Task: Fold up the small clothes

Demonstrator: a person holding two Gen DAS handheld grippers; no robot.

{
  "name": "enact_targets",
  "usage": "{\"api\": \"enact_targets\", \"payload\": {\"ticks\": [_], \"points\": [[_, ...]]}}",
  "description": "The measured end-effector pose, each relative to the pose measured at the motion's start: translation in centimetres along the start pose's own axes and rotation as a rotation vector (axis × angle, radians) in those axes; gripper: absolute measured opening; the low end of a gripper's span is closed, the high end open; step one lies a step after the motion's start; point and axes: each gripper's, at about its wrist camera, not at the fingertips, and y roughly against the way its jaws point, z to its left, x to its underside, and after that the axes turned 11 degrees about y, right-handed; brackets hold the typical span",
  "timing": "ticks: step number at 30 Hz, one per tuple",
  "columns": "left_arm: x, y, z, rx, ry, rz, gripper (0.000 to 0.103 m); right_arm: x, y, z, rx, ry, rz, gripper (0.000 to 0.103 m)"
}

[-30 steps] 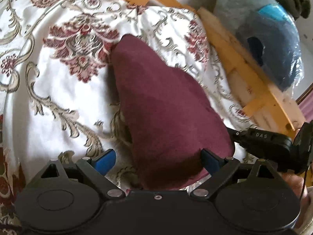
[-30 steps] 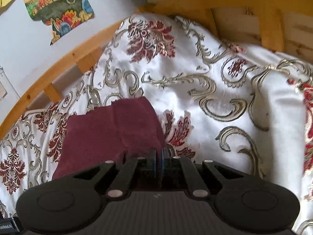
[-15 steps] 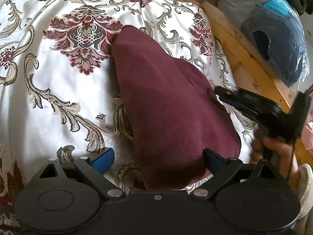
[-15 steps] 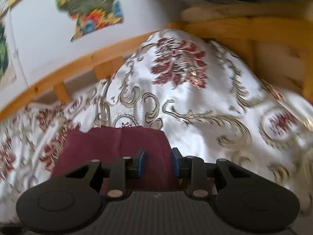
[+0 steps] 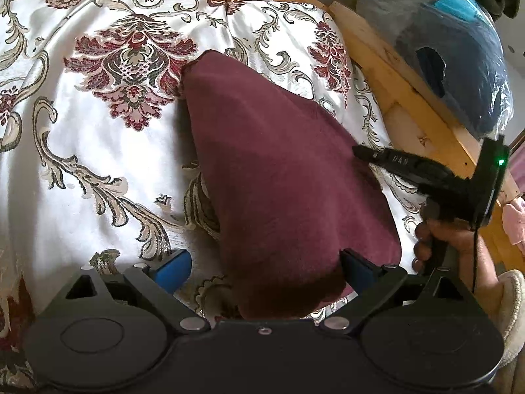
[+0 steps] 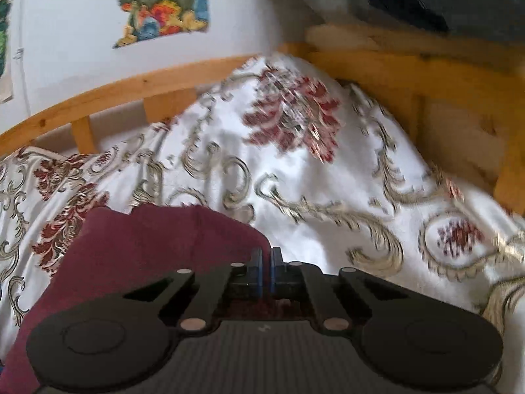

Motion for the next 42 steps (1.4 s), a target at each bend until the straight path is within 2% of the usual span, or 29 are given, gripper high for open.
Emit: {"api": "enact_targets", "payload": {"ticks": [18, 21, 23, 27, 29, 34, 37, 39, 42], "points": [[-0.1, -0.2, 0.2, -0.002, 0.004, 0.007, 0.099, 0.6, -0.5, -0.6, -0.014, -0.057, 0.045, 0.008], [0.0, -0.3, 0.2, -0.004, 0.002, 0.007, 0.099, 0.7, -0.5, -0.9, -0.022, -0.082, 0.047, 0.02], [0.0, -0.3, 0.2, -0.006, -0.001, 0.007, 0.099, 0.8, -0.4, -1.3, -0.034, -0.112, 0.044, 0.034], [0.0, -0.4, 0.1, -0.006, -0.003, 0.009, 0.1, 0.9, -0.4, -2.0, -0.063, -0.167, 0.028, 0.047], [0.0, -0.4, 0.2, -0.006, -0.005, 0.01, 0.1, 0.9, -0.5, -2.2, -0.084, -0.189, 0.015, 0.061], [0.0, -0.4, 0.1, -0.006, -0.007, 0.011, 0.101, 0.6, -0.8, -1.7, -0.127, -0.165, -0.027, 0.087], [0.0, -0.5, 0.2, -0.006, -0.008, 0.011, 0.102, -0.3, -1.2, -1.0, -0.13, -0.082, -0.072, 0.088], [0.0, -0.6, 0.1, -0.007, -0.012, 0.011, 0.102, -1.3, -1.8, -0.4, -0.14, -0.008, -0.101, 0.081], [0.2, -0.7, 0.0, -0.011, -0.022, 0.011, 0.102, -2.7, -3.3, 0.9, -0.15, 0.095, -0.095, 0.073]]}}
